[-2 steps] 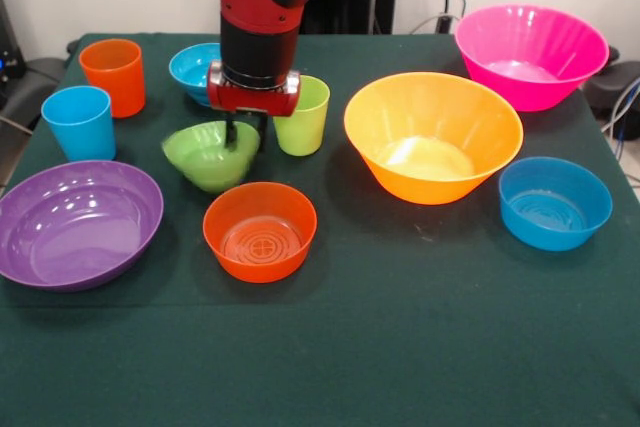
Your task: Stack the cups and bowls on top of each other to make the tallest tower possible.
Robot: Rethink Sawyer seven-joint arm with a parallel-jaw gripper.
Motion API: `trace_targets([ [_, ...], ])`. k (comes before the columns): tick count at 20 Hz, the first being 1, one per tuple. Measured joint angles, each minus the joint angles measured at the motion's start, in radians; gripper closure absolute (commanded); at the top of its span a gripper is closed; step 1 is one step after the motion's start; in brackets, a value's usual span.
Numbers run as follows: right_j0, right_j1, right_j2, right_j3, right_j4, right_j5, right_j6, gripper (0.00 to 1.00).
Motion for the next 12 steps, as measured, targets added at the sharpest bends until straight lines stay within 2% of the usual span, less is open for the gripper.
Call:
trace_targets([
  [12, 0.002, -0.014, -0.027, -0.001, 0.0, 0.0, 0.0, 1.0],
])
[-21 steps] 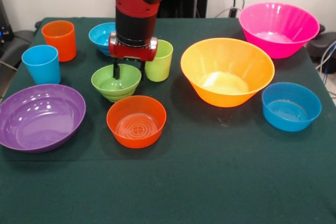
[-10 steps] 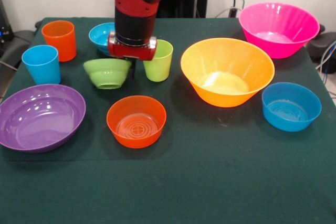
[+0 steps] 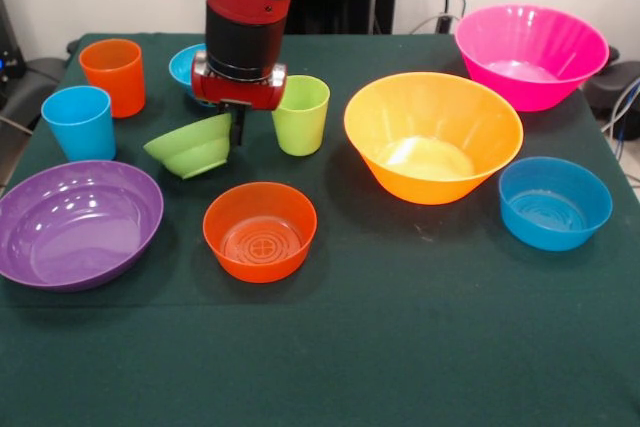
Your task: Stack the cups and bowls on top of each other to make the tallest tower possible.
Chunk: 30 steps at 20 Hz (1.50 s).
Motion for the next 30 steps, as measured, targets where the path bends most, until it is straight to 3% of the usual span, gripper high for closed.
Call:
trace_targets([
  [16, 0.046, -0.024, -0.026, 0.0, 0.0, 0.024, 0.0, 1.0],
  [30, 0.072, -0.101, -0.045, -0.03, 0.0, 0.158, 0.0, 1.0],
])
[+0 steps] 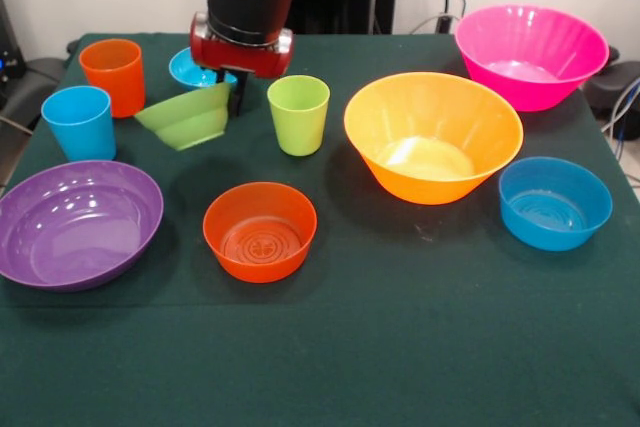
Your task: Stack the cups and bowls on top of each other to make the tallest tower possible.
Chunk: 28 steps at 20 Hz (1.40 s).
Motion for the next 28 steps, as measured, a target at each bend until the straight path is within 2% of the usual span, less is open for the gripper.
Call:
trace_targets([
  [6, 0.025, -0.008, -0.035, -0.04, 0.0, 0.087, 0.0, 1.0],
  [7, 0.036, -0.008, -0.045, -0.057, 0.0, 0.142, 0.0, 1.0],
  [14, 0.053, -0.008, -0.057, -0.107, 0.0, 0.337, 0.0, 1.0],
  [18, 0.054, -0.008, -0.057, -0.148, 0.0, 0.489, 0.0, 1.0],
  [23, 0.054, -0.013, -0.057, -0.168, 0.0, 0.552, 0.0, 1.0],
  [28, 0.054, -0.028, -0.057, -0.18, 0.0, 0.567, 0.0, 1.0],
])
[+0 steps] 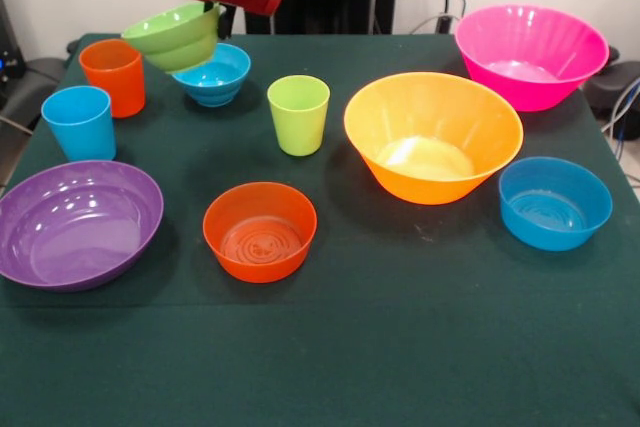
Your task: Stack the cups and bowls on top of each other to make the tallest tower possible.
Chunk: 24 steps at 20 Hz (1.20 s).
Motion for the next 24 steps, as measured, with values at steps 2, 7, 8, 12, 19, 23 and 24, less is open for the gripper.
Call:
trace_targets([
  [2, -0.001, -0.009, 0.0, -0.005, 0.0, 0.0, 0.0, 1.0],
  [7, -0.002, -0.018, 0.001, -0.013, 0.0, 0.0, 0.0, 1.0],
  [8, -0.002, -0.018, 0.001, -0.015, -0.002, 0.0, 0.0, 1.0],
  [12, -0.001, -0.017, 0.001, -0.026, -0.017, 0.005, 0.0, 1.0],
  [19, 0.023, 0.011, -0.005, -0.085, -0.079, 0.085, 0.0, 1.0],
  [23, 0.05, 0.043, -0.009, -0.13, -0.109, 0.157, 0.0, 1.0],
  [24, 0.053, 0.047, -0.009, -0.135, -0.11, 0.165, 0.0, 1.0],
])
